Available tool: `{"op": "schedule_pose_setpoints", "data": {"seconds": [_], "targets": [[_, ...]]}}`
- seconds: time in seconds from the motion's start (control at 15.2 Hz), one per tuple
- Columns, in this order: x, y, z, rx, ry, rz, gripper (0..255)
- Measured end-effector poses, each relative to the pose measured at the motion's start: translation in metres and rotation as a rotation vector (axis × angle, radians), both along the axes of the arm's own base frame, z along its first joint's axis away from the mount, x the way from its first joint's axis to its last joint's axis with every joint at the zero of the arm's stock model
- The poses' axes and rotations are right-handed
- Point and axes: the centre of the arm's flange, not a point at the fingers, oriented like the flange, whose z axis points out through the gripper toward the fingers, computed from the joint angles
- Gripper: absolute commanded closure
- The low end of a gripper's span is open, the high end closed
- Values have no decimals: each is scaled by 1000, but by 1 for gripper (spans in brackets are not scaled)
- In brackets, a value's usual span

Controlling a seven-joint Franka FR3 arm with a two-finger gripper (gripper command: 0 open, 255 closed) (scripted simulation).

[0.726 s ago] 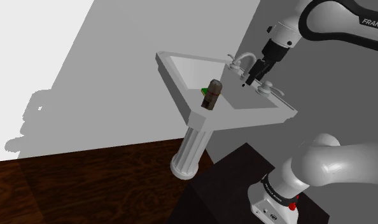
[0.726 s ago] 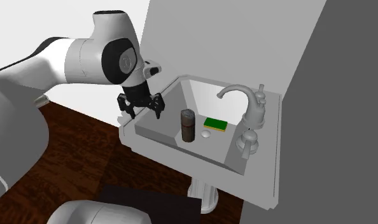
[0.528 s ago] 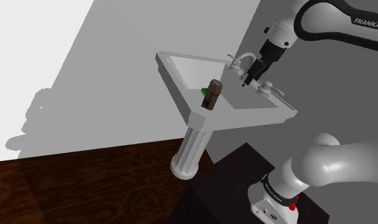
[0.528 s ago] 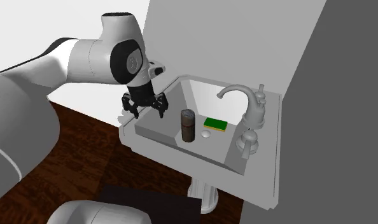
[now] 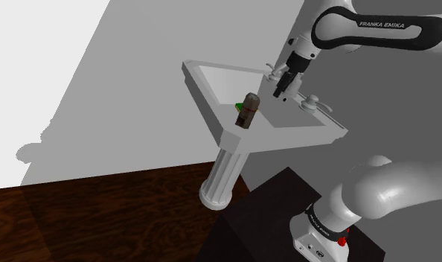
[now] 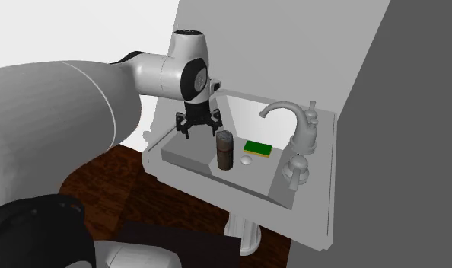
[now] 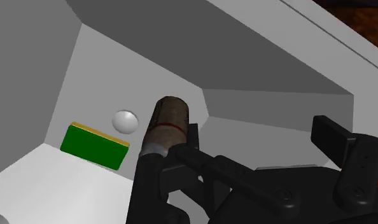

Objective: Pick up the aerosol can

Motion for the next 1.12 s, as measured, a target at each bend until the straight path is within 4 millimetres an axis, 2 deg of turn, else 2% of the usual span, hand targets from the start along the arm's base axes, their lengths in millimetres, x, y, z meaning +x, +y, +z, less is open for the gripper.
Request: {"op": "schedule_pose_setpoints", "data": {"seconds": [0.53, 0.86, 0.99, 1.12], "targets": [[95, -40, -47, 29, 25, 189, 0], [155, -56, -78, 47, 43, 307, 0], [169, -58, -89, 51, 46, 334, 0], [172, -59, -99, 52, 47, 341, 0]]}}
